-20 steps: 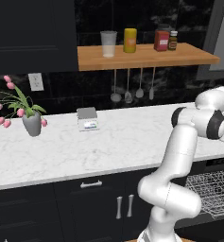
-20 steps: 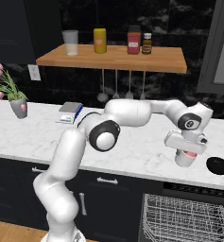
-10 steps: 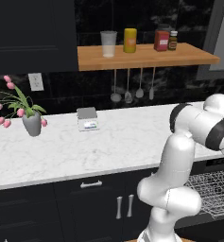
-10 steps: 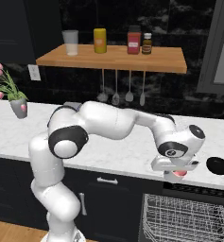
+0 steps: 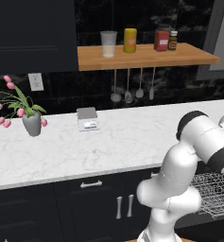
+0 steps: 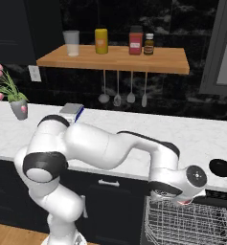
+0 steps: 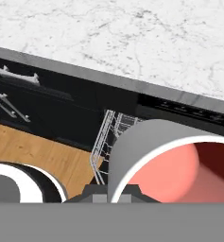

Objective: Pick up the cup and bowl from the counter, place them in the dishwasher, and close the dishwasher door.

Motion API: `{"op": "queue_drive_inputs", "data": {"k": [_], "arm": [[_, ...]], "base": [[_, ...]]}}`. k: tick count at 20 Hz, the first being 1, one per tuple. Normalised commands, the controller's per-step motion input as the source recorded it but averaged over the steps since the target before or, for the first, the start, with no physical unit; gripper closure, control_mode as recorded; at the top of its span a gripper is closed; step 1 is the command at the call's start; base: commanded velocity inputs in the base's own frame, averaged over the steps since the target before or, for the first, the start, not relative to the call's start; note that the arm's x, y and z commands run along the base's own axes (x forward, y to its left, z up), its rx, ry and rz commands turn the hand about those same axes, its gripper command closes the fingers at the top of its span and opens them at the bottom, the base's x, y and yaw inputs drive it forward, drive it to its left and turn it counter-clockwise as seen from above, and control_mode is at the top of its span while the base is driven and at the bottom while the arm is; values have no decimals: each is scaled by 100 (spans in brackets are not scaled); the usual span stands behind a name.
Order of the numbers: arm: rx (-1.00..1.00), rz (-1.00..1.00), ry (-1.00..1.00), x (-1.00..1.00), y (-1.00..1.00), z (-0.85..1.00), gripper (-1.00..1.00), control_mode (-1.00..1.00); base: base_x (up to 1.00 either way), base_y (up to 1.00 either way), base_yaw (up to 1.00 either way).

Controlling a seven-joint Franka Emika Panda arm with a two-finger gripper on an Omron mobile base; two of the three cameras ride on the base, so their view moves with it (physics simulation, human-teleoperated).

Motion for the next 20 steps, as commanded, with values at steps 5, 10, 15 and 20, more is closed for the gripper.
{"op": "queue_drive_inputs", "data": {"k": [5,10,15,20], "arm": [[29,-10,-3,-25,-91,0,100,-100],[25,-6,-3,-1,-71,-4,100,-100],[10,0,0,0,-38,-15,100,-100],[1,0,6,-10,-1,0,100,-100]], "base": [[0,0,0],[0,0,0],[0,0,0],[0,0,0]]}}
